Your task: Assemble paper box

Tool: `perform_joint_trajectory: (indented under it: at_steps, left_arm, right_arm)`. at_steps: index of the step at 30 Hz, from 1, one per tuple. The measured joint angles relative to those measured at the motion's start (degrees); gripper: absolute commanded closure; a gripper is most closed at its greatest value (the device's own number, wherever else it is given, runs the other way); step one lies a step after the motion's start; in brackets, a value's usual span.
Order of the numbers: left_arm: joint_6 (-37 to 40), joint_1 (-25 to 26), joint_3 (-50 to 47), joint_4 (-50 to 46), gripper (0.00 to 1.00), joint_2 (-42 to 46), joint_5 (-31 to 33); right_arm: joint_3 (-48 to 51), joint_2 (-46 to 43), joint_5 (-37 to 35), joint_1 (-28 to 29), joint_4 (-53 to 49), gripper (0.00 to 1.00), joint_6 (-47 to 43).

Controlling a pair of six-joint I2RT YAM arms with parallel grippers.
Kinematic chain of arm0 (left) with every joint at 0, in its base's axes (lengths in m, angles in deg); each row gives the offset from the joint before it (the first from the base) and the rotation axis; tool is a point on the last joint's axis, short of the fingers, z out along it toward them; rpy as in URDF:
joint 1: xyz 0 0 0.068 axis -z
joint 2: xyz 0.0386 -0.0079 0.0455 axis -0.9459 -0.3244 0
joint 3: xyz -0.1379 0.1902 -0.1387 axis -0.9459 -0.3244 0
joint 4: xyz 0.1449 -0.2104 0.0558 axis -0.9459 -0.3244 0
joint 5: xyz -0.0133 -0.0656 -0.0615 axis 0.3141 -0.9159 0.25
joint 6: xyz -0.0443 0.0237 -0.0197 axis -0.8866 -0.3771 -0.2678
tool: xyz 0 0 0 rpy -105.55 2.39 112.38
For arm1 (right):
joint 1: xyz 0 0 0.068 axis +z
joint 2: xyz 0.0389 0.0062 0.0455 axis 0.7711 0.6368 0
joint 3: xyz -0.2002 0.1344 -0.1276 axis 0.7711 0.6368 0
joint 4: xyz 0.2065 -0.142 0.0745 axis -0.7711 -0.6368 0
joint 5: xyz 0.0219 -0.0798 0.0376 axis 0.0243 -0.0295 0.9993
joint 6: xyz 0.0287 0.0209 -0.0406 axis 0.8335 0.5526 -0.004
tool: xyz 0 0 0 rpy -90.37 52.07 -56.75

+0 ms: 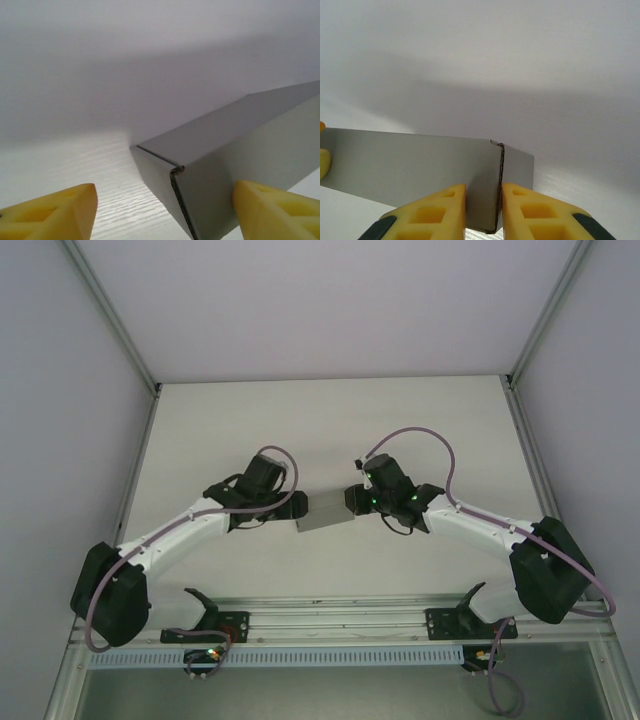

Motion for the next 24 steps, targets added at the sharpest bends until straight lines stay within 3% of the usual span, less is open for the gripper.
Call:
perform_joint_trajectory:
  at_steps: [4, 8, 14, 19, 21, 24]
  left_arm:
    - [-2.73, -1.33, -5.07, 7.56, 0.47, 2.32, -3.78]
    - [-4.52, -2.1, -10.36, 15.91, 0.77, 4.55, -7.02]
    - [-6.32, -2.93, -15.43, 25.31, 0.95, 5.62, -8.39]
    - [-6.38, -2.95, -17.38, 29.03, 0.98, 6.16, -8.0]
    - [-6.32, -2.95, -17.31, 28.94, 0.86, 6.16, -7.89]
    - [-5.64, -2.84, -16.2, 27.47, 0.78, 6.14, -7.61]
  right_arm:
    - [0.81, -0.04, 0.17, -0.33, 1.51, 0.81, 0.46]
    - [2.03, -0.07, 1.88, -1.22, 3.96, 0.85, 1.09]
    - [4.57, -0.92, 4.35, -2.78, 7.61, 0.92, 2.08]
    - [5.38, -1.14, 5.62, -3.48, 8.96, 0.89, 3.21]
    - [5.35, -1.14, 5.73, -3.48, 8.94, 0.84, 3.56]
    - [4.9, -1.18, 5.84, -3.52, 8.37, 0.72, 3.63]
